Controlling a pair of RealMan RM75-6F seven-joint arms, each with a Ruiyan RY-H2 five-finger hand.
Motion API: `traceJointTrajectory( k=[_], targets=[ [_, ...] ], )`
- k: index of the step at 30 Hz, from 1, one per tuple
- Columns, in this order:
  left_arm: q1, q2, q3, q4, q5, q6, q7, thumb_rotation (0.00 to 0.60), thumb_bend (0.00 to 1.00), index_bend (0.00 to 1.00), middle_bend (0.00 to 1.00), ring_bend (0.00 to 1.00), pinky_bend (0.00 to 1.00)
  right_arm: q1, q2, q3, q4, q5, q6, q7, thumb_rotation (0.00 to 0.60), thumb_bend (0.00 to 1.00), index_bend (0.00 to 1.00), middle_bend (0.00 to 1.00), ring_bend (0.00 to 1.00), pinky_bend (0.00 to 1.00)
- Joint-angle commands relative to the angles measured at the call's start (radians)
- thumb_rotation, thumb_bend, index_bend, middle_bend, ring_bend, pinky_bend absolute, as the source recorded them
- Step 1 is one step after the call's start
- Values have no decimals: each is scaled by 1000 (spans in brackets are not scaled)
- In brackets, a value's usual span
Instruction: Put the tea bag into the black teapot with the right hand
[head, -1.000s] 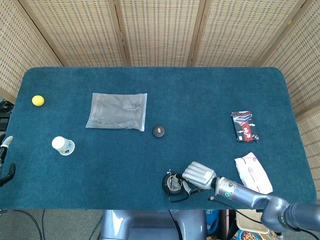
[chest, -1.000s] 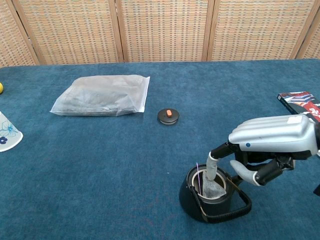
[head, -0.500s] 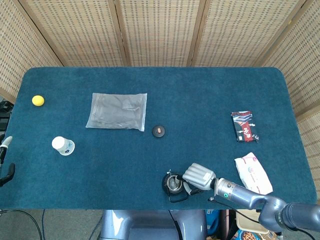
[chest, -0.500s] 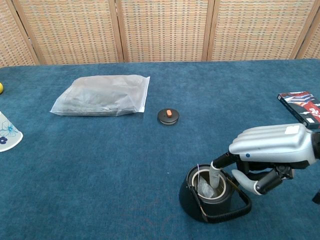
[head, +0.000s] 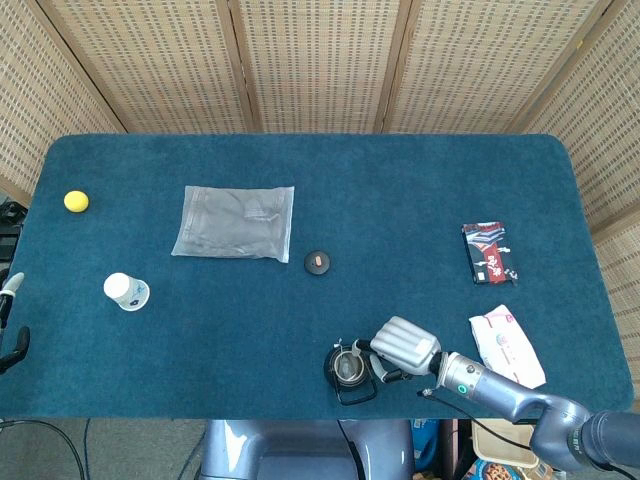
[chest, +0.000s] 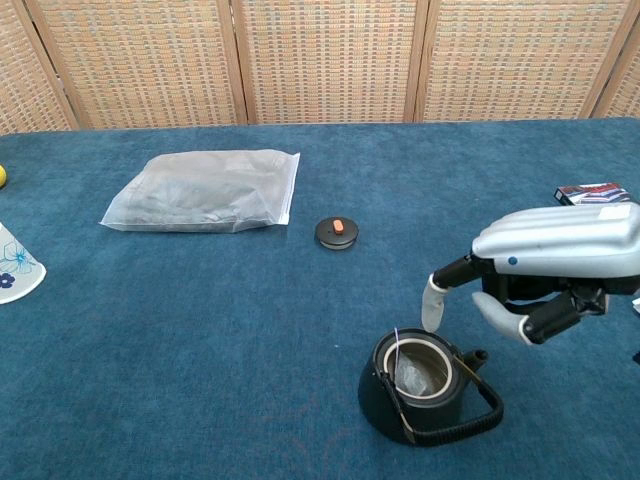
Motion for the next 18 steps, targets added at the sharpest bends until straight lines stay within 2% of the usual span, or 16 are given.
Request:
traceJointTrajectory(
  k=[1, 4, 7, 9, 11, 14, 18],
  targets=[
    [1, 0, 1, 0, 0, 1, -1, 600, 538, 30, 0, 0, 0, -31, 26, 20, -7, 24, 47, -13, 242, 960, 307, 984, 1000, 1000],
    [2, 0, 1, -1, -1, 2, -1, 600, 538, 30, 0, 0, 0, -50, 35, 31, -2, 43, 74, -18, 210, 959, 296, 908, 971, 994],
    [3, -1, 0, -2, -1, 4, 1, 600, 537, 30, 0, 0, 0, -95, 49, 57, 0, 95, 131, -39, 202, 906, 302, 813, 871, 977],
    [4, -3, -4, -3, -2, 9, 1, 600, 538, 27, 0, 0, 0, -133, 45, 80, 0, 132, 184, -86, 217, 825, 315, 757, 810, 961],
    [4, -8, -7, -4, 0, 16, -2, 600, 538, 16, 0, 0, 0, -173, 36, 102, 3, 169, 242, -146, 237, 740, 326, 679, 724, 895],
    [3, -14, -9, -4, 4, 21, 0, 600, 538, 1, 0, 0, 0, -222, 18, 127, -7, 214, 307, -212, 268, 690, 326, 581, 610, 787],
    [3, -22, -13, -5, 5, 27, 1, 600, 538, 0, 0, 0, 0, -273, 10, 149, -18, 261, 365, -282, 320, 678, 326, 491, 504, 698]
  ],
)
